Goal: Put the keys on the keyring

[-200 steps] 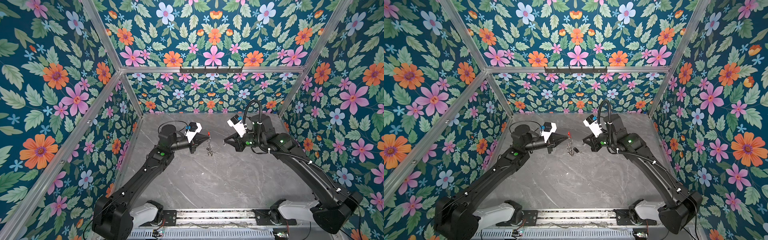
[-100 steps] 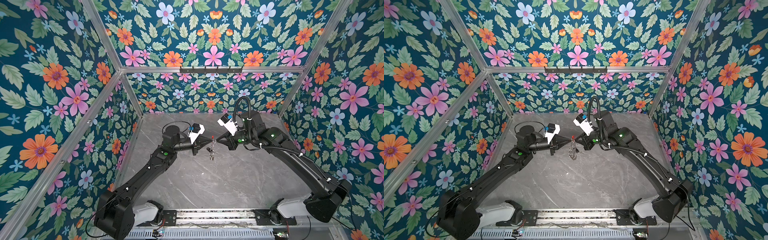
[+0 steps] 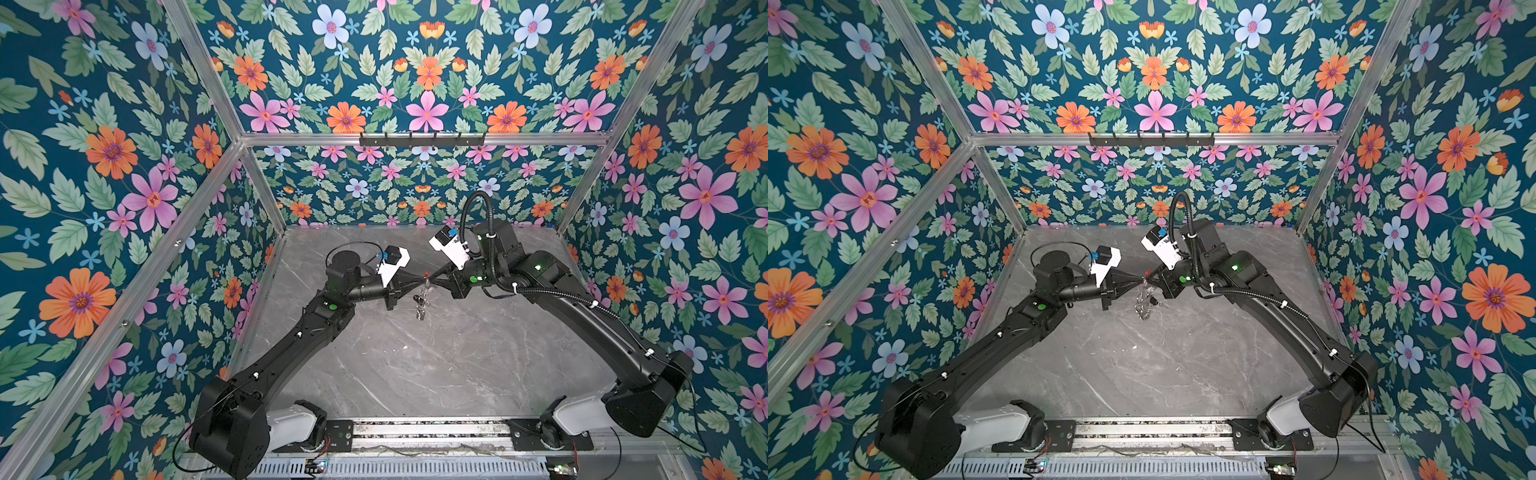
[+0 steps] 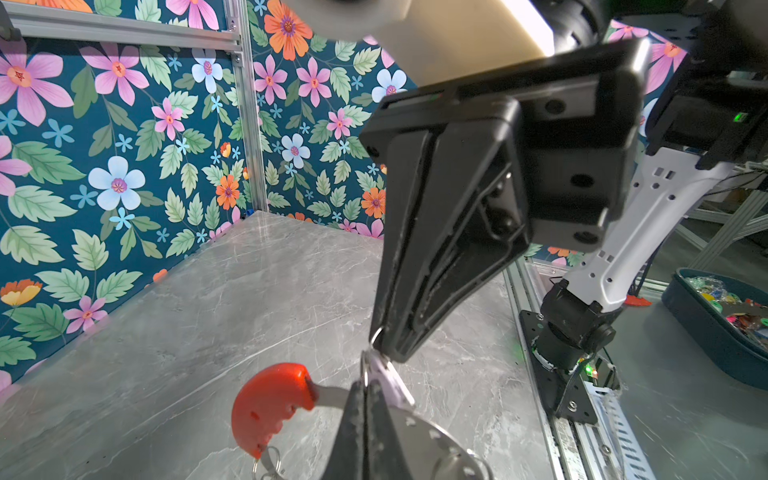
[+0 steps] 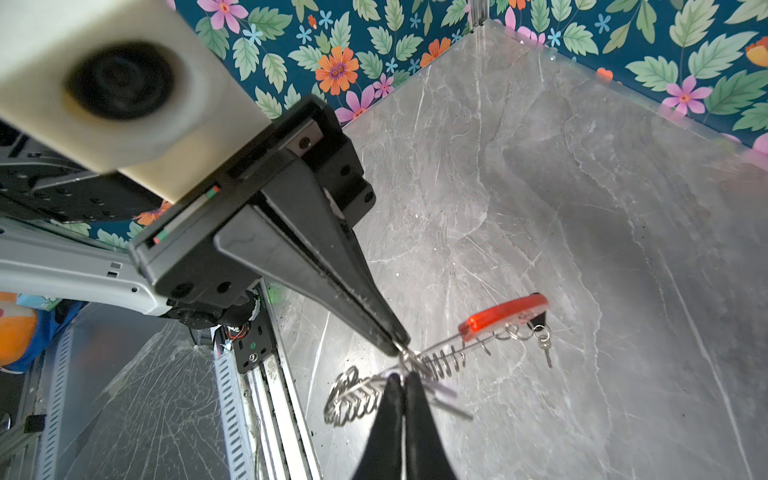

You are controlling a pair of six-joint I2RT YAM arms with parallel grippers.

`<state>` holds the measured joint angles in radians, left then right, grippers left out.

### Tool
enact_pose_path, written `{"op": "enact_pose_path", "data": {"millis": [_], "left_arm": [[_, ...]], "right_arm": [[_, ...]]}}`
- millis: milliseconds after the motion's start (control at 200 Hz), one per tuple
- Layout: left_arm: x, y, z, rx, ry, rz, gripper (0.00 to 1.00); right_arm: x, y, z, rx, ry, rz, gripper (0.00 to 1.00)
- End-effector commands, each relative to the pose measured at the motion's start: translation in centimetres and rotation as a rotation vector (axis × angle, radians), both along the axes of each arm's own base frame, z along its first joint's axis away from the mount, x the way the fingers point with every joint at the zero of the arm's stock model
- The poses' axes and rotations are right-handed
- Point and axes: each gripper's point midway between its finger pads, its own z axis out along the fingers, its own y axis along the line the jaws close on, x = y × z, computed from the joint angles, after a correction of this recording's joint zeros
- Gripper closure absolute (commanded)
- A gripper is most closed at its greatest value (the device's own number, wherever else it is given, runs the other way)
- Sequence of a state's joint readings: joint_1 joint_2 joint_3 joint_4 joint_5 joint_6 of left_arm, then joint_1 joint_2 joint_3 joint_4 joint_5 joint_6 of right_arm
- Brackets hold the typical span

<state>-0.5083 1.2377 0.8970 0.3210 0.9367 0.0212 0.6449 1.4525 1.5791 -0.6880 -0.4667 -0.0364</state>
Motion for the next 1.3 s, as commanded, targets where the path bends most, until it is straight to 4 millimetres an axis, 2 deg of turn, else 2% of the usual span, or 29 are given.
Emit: {"op": "enact_pose_path", "data": {"millis": [0,555,775,965,1175,1270,1295], "left_arm": [[-0.4,-0.1,1.2,-0.032,-0.042,-0.021,1.0],[-0.8,0.0,1.5,-0.033,-0.064,-0.029,1.0],[-0.8,0.3,1.8,-0.047,-0.088,-0.013,1.0],[-0.6,0.3,2.1,-0.075,-0.094,-0.002,1.0],[-0.4,1.0,4.6,-0.259,-0.147,0.046,1.0],[-0.2,1.1,5.0,-0.304,-0.158,0.054,1.0],[-0.2,1.1,5.0,-0.31,-0.158,0.053,1.0]], "right_arm": [[0.6,0.2,0.3,-0.001,-0.025,-0.013,1.0],[3.1,-0.6,-1.2,-0.067,-0.001,-0.159,1.0],[2.9,-0.9,-1.9,-0.081,0.012,-0.167,1.0],[2.4,-1.3,-1.6,-0.054,0.019,-0.169,1.0],[1.4,-0.5,-1.8,0.011,0.102,-0.122,1.0],[1.2,-0.3,-1.7,0.041,0.117,-0.117,1.0],[1.1,-0.3,-1.6,0.049,0.12,-0.111,0.96]]}}
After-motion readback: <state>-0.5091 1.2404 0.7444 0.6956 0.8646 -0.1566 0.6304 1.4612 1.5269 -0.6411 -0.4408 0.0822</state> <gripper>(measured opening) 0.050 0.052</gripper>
